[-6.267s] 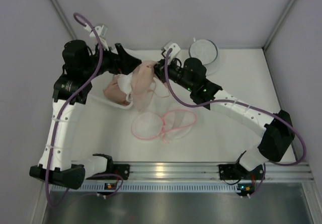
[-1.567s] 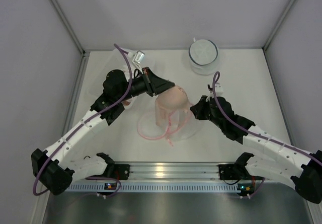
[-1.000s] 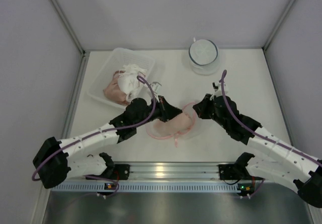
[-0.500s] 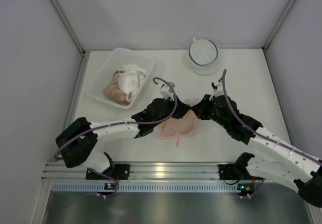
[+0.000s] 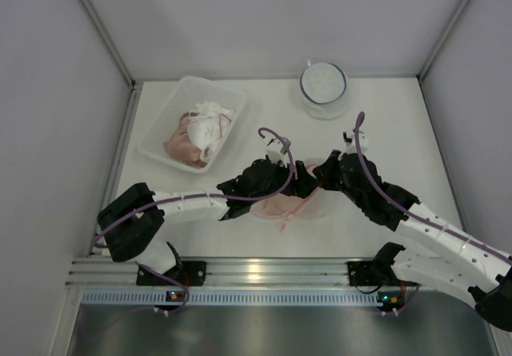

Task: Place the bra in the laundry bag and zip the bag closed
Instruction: Place the bra in the laundry bag, then adjust the laundry bag at the center of the board.

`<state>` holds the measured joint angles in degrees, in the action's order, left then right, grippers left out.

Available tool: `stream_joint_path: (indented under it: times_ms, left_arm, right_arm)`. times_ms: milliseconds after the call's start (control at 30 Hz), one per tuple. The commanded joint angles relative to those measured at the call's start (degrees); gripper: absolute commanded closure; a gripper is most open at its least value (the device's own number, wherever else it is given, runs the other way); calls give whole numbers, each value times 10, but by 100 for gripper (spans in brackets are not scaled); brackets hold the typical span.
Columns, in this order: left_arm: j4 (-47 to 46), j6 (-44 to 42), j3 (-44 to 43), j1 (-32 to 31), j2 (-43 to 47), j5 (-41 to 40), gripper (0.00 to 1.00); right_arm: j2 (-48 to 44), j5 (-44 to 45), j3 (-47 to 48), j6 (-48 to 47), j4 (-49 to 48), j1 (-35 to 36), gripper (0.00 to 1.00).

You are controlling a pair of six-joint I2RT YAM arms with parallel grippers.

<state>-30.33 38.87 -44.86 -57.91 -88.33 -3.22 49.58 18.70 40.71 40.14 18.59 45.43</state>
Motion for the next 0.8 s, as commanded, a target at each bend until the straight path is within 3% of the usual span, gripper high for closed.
stream_joint_path:
  times_ms: [0,267,433,500,633,767]
  left_arm:
    - [60,-31,2,-2,71,-5,2]
    - [274,-62,18,-2,255,-207,2]
    - [357,8,64,26,338,-299,2]
    - [377,67,75,59,324,-256,2]
    - [336,96,119,157,279,-162,3]
    - [311,94,113,160,223,-146,5]
  right_arm:
    - [3,19,17,1,-5,6,100]
    - [13,9,13,2,-18,6,100]
    - [22,-1,13,-1,-24,5,100]
    - [25,-2,14,-2,-28,6,100]
    - [29,-2,16,-9,-27,6,100]
    - [28,0,17,-14,-30,7,100]
